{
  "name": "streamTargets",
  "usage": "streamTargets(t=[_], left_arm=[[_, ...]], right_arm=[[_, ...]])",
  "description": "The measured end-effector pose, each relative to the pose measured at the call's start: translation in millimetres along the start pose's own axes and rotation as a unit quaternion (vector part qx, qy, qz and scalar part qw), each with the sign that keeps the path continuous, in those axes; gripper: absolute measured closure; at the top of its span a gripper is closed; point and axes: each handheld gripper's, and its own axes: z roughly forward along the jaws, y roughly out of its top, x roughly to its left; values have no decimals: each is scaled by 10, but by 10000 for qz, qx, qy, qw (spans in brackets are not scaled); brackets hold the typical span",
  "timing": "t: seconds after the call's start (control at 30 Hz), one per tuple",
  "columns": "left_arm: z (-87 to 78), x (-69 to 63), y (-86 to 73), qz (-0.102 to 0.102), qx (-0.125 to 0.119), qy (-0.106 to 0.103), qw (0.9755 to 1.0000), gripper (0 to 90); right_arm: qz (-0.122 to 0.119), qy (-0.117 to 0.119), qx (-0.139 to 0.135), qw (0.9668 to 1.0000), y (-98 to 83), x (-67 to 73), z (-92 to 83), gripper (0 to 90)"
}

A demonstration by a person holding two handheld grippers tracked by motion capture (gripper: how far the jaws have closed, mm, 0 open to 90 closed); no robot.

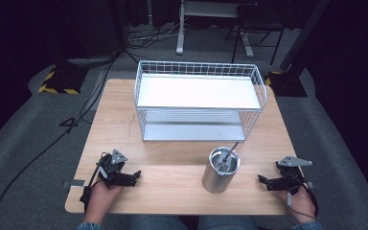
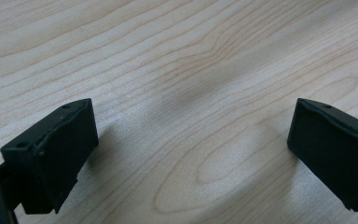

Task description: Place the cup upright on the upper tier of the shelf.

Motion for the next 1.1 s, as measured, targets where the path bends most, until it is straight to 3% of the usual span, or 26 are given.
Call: streamTargets(t=[0.57, 0.9, 0.97, 1.1], left_arm=[[8, 0, 4, -25, -14, -18, 10000, 22], [9, 5, 9, 0, -11, -9, 10000, 22], [12, 7, 13, 10, -6, -9, 10000, 22], [16, 5, 17, -16, -3, -11, 10000, 22]], right_arm=[[101, -109, -19, 9999, -8, 26, -10, 17], [107, -70, 48, 9999, 11, 39, -5, 0], [242, 8, -4, 9997, 31, 44, -32, 0], [199, 30, -73, 9998, 97, 78, -99, 0]])
